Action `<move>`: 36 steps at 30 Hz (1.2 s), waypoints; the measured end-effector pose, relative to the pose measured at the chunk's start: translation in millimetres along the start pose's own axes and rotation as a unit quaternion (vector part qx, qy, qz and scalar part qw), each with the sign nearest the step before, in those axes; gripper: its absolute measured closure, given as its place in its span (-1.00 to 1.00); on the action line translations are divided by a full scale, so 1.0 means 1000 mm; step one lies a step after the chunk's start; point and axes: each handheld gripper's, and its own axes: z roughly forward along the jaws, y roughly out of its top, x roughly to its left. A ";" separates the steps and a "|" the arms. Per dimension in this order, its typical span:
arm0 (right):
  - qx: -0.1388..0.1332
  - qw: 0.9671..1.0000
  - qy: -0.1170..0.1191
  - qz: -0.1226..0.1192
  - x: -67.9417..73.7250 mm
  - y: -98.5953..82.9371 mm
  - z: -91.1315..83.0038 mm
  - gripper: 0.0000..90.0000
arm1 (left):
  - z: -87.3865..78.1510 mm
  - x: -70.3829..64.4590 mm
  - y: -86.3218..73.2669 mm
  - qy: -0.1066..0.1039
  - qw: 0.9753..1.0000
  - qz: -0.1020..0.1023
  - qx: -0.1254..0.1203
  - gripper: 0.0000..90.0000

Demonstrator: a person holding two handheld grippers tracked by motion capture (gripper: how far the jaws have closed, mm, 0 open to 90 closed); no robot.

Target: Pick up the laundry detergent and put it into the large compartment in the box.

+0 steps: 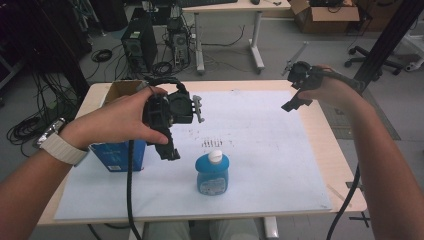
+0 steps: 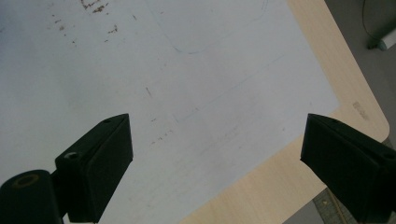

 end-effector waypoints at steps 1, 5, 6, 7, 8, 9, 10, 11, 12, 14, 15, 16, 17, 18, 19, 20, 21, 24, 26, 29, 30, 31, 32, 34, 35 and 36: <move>0.000 1.000 -0.001 0.001 0.000 0.000 0.000 -0.80 | 0.000 0.000 0.000 0.000 1.000 -0.001 -0.001 -0.79; 0.002 1.000 -0.005 0.003 -0.001 -0.003 -0.001 -0.78 | -0.001 0.000 0.002 0.003 1.000 0.001 -0.003 -0.81; 0.002 1.000 -0.005 0.002 -0.001 -0.004 -0.001 -0.78 | -0.002 0.000 0.002 0.003 1.000 0.000 -0.005 -0.81; 0.000 1.000 -0.005 0.002 0.000 -0.005 -0.001 -0.78 | -0.003 0.000 0.002 0.004 1.000 0.001 -0.007 -0.81; -0.001 1.000 -0.005 0.003 0.000 -0.006 -0.001 -0.78 | -0.003 -0.001 0.003 0.005 1.000 0.003 -0.007 -0.82; -0.001 1.000 -0.006 0.003 0.000 -0.007 -0.001 -0.78 | -0.004 -0.002 0.004 0.004 1.000 0.005 -0.005 -0.82; -0.001 1.000 -0.006 0.003 0.000 -0.007 -0.001 -0.78 | -0.004 -0.002 0.004 0.004 1.000 0.005 -0.005 -0.82; -0.003 1.000 -0.004 0.002 0.000 -0.007 -0.001 -0.78 | -0.005 -0.002 0.005 0.004 1.000 0.009 -0.005 -0.83; -0.003 1.000 -0.004 0.002 0.000 -0.007 -0.001 -0.78 | -0.005 -0.002 0.005 0.004 1.000 0.009 -0.005 -0.85; -0.005 1.000 -0.002 -0.001 0.001 -0.006 -0.001 -0.78 | -0.007 -0.003 0.007 0.005 1.000 0.009 -0.013 -0.87; -0.005 1.000 -0.002 -0.001 0.001 -0.006 -0.001 -0.78 | -0.007 -0.003 0.007 0.005 1.000 0.009 -0.013 -0.88; -0.005 1.000 -0.003 -0.002 0.001 -0.005 -0.002 -0.79 | -0.008 -0.003 0.007 0.006 1.000 0.011 -0.014 -0.88; -0.004 1.000 -0.005 -0.003 0.001 -0.005 -0.002 -0.79 | -0.008 -0.003 0.008 0.008 1.000 0.011 -0.015 -0.88; -0.005 1.000 -0.005 -0.003 0.001 -0.005 -0.003 -0.79 | -0.009 -0.002 0.009 0.010 1.000 0.010 -0.014 -0.88; -0.007 1.000 -0.006 -0.002 0.001 -0.005 -0.003 -0.79 | -0.009 -0.002 0.010 0.012 1.000 0.009 -0.015 -0.88; -0.008 1.000 -0.007 -0.002 0.001 -0.005 -0.003 -0.80 | -0.010 -0.003 0.012 0.014 1.000 0.009 -0.017 -0.88; -0.008 1.000 -0.009 -0.002 0.001 -0.005 -0.003 -0.80 | -0.011 -0.003 0.013 0.016 1.000 0.009 -0.017 -0.88; -0.006 1.000 -0.008 -0.005 0.003 -0.004 -0.003 -0.80 | -0.013 -0.003 0.015 0.019 0.999 0.007 -0.026 -0.88; -0.007 1.000 -0.007 -0.006 0.003 -0.003 -0.003 -0.80 | -0.014 -0.003 0.016 0.023 0.999 0.006 -0.028 -0.88; -0.008 1.000 -0.006 -0.004 0.001 -0.003 -0.002 -0.80 | -0.014 -0.002 0.020 0.020 0.999 0.003 -0.027 -0.89; -0.008 1.000 -0.006 -0.004 0.001 -0.003 -0.002 -0.80 | -0.014 -0.002 0.020 0.020 0.999 0.003 -0.027 -0.88; -0.009 1.000 -0.005 -0.004 0.001 -0.003 -0.002 -0.80 | -0.014 -0.003 0.021 0.018 0.999 0.003 -0.028 -0.88; -0.009 1.000 -0.005 -0.005 0.001 -0.003 -0.002 -0.80 | -0.014 -0.003 0.023 0.017 0.999 0.006 -0.028 -0.88; -0.008 1.000 -0.005 -0.005 0.001 -0.003 -0.002 -0.80 | -0.013 -0.004 0.026 0.014 0.999 0.010 -0.029 -0.88; -0.008 1.000 -0.005 -0.005 0.001 -0.003 -0.002 -0.80 | -0.013 -0.005 0.029 0.011 0.999 0.012 -0.031 -0.88; -0.008 1.000 -0.005 -0.005 0.002 -0.003 -0.002 -0.80 | -0.014 -0.006 0.032 0.008 0.999 0.014 -0.036 -0.88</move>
